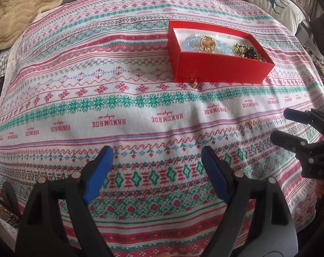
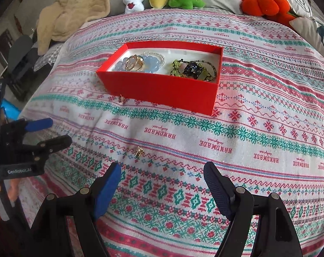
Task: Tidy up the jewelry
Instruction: 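Reach the right gripper to the small gold earring and grasp it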
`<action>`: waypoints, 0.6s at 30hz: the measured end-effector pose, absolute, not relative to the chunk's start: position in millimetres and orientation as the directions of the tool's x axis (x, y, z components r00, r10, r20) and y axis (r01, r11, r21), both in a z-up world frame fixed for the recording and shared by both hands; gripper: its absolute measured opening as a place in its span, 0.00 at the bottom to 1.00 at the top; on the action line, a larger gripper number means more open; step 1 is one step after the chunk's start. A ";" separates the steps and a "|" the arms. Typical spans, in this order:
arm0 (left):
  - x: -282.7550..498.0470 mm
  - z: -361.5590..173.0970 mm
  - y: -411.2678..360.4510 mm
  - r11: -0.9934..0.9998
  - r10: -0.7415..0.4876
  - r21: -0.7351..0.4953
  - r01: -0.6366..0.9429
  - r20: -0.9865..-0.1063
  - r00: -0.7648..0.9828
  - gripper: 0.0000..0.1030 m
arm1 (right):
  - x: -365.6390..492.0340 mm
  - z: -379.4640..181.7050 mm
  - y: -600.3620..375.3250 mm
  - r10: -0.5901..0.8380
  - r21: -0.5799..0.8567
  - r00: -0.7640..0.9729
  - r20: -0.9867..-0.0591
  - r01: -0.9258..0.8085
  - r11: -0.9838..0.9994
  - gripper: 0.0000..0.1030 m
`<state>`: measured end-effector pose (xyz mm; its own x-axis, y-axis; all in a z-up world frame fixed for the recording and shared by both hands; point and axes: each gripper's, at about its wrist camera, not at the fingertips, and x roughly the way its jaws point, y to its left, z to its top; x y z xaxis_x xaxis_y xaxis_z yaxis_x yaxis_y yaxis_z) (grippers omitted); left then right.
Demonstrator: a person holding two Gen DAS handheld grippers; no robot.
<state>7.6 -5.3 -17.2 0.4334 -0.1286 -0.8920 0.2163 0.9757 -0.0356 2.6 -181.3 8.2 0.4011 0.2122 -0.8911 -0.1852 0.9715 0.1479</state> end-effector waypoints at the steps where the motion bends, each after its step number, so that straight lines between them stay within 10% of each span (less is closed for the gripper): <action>1: 7.4 -17.8 -3.8 0.976 -0.128 -0.036 0.214 -0.892 0.433 0.82 | 2.4 5.7 -178.8 0.212 0.146 0.396 -0.894 -0.189 0.971 0.78; 12: 11.7 -20.1 1.9 0.979 -0.136 -0.055 0.198 -0.897 0.421 0.82 | 11.9 -14.1 -152.1 0.198 0.123 0.369 -0.908 -0.217 0.968 0.78; 18: 12.3 -22.1 6.6 0.980 -0.139 -0.064 0.190 -0.900 0.413 0.82 | 20.3 -16.7 -143.7 0.168 0.083 0.388 -0.906 -0.226 0.971 0.60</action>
